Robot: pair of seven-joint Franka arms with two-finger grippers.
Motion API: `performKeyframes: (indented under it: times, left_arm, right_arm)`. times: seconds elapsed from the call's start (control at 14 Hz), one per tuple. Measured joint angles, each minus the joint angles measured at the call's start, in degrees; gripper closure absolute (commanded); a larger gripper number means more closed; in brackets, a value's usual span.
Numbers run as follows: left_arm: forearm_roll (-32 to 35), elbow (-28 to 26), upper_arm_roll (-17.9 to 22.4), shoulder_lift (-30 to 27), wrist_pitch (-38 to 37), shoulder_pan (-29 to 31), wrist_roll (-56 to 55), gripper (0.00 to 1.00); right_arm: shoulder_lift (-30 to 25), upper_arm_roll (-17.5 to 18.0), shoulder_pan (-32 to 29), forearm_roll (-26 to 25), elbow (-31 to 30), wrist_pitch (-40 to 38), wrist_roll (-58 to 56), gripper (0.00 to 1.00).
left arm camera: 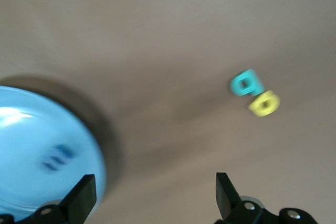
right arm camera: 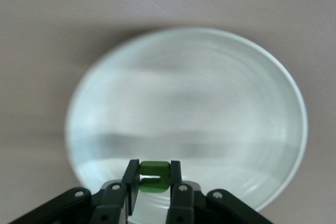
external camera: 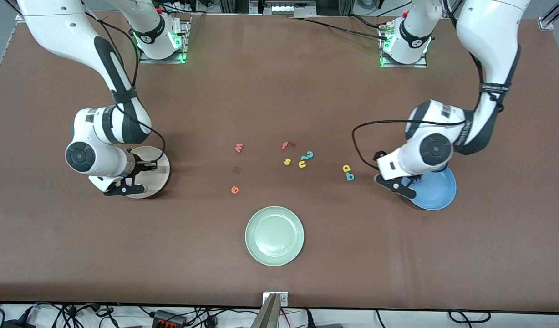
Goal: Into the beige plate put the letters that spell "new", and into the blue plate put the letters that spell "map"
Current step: 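Lower the green u onto the beige plate and open the right gripper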
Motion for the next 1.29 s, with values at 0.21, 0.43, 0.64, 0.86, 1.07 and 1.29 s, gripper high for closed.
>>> performKeyframes:
  times: [0.21,0.43,0.64,0.86,1.07,1.29]
  left_arm:
    - [0.0,-0.1,-3.3,0.9,2.1,-1.6,-16.5,0.00]
    - [0.0,-0.5,-3.6,4.8,10.2,-3.6,-20.4,0.14]
    - [0.0,-0.6,-3.6,8.8,13.1,-4.4,-21.3,0.29]
    - [0.0,-0.6,-3.5,9.6,13.3,-4.2,-21.4,0.44]
    - [0.0,-0.6,-3.6,9.7,13.3,-4.3,-21.4,0.49]
    - [0.0,-0.6,-3.6,10.2,13.6,-4.5,-21.4,0.49]
  right_arm:
    - [1.4,0.0,-1.7,-2.3,-0.3,0.9,-0.8,0.00]
    - [1.3,0.5,-1.4,-2.4,0.2,1.3,-0.9,0.00]
    - [-1.6,1.5,1.9,-2.4,0.9,0.6,0.3,0.00]
    - [-3.6,2.6,9.4,-1.7,0.8,-0.5,8.7,0.00]
    - [-3.4,3.2,18.3,-0.9,0.5,0.2,24.0,0.00]
    - [-2.9,3.2,23.2,0.5,-0.3,2.6,31.7,0.00]
